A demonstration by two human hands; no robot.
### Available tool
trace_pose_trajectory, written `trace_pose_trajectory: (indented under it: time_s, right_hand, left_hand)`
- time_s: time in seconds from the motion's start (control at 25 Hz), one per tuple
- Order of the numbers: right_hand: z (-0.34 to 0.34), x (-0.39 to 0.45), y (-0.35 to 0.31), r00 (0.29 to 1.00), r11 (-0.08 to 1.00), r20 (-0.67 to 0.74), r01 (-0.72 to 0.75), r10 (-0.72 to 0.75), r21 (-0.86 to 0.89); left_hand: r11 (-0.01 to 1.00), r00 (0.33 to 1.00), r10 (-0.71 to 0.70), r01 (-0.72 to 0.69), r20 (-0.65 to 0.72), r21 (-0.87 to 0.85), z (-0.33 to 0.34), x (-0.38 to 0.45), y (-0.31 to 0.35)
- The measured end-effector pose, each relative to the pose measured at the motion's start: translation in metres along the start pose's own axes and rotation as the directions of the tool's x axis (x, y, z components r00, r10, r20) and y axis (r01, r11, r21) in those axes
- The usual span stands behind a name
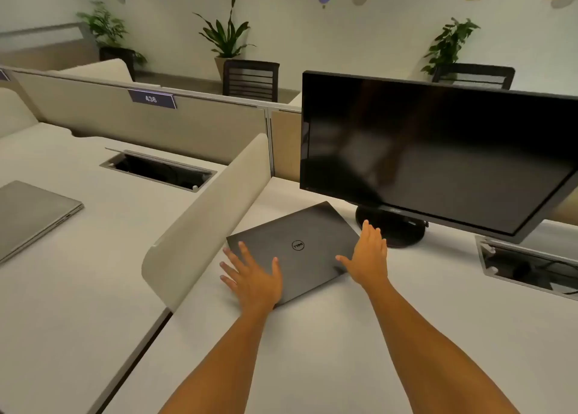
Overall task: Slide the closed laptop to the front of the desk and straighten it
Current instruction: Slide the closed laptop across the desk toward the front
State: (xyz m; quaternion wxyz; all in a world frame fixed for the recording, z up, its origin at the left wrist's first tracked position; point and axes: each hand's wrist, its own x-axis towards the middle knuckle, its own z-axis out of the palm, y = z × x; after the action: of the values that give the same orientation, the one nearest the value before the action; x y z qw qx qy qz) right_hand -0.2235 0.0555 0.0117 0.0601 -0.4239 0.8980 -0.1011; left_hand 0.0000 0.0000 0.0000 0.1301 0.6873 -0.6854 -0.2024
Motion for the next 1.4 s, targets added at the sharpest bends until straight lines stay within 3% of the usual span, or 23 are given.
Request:
trace_pose_trajectory:
  time_s: [0.16, 0.28, 0.4, 0.56, 0.72, 0.88, 0.96, 1.12, 1.32, 1.4]
  right_hand:
    - [0.014, 0.016, 0.004, 0.965, 0.976, 0.228, -0.164, 0.129, 0.144]
    - [0.015, 0.029, 0.006, 0.934, 0.944, 0.328, -0.227, 0.141, 0.240]
    - [0.015, 0.043, 0.011, 0.903, 0.954, 0.414, -0.213, 0.109, 0.212]
    - [0.012, 0.061, 0.016, 0.880, 0.932, 0.450, -0.279, 0.152, 0.231]
    - [0.013, 0.077, 0.021, 0.808, 0.811, 0.548, -0.461, 0.216, 0.361]
    - [0.020, 0.075, 0.027, 0.749, 0.722, 0.599, -0.577, 0.282, 0.381]
    - [0.019, 0.074, 0.028, 0.735, 0.730, 0.636, -0.567, 0.237, 0.383]
    - [0.020, 0.064, 0.033, 0.724, 0.811, 0.674, -0.480, 0.149, 0.336]
    - [0.017, 0.046, 0.043, 0.721, 0.825, 0.678, -0.465, 0.142, 0.321]
    - [0.010, 0.036, 0.054, 0.743, 0.823, 0.655, -0.455, 0.140, 0.340]
  left_hand:
    - [0.914, 0.919, -0.376, 0.388, 0.117, -0.114, 0.008, 0.022, -0.004]
    - [0.824, 0.827, -0.518, 0.551, 0.216, -0.131, 0.011, 0.031, 0.001]
    - [0.753, 0.766, -0.584, 0.635, 0.270, -0.173, 0.014, 0.042, 0.010]
    - [0.726, 0.771, -0.589, 0.636, 0.242, -0.261, 0.015, 0.049, 0.019]
    - [0.666, 0.759, -0.606, 0.648, 0.238, -0.369, 0.012, 0.056, 0.029]
    - [0.719, 0.781, -0.600, 0.622, 0.174, -0.311, 0.014, 0.061, 0.020]
    - [0.711, 0.767, -0.618, 0.638, 0.171, -0.295, 0.011, 0.068, 0.011]
    - [0.548, 0.687, -0.649, 0.721, 0.328, -0.424, -0.006, 0.080, 0.005]
    - [0.483, 0.698, -0.569, 0.711, 0.435, -0.510, -0.007, 0.072, 0.001]
    - [0.423, 0.674, -0.545, 0.735, 0.499, -0.530, -0.010, 0.065, 0.002]
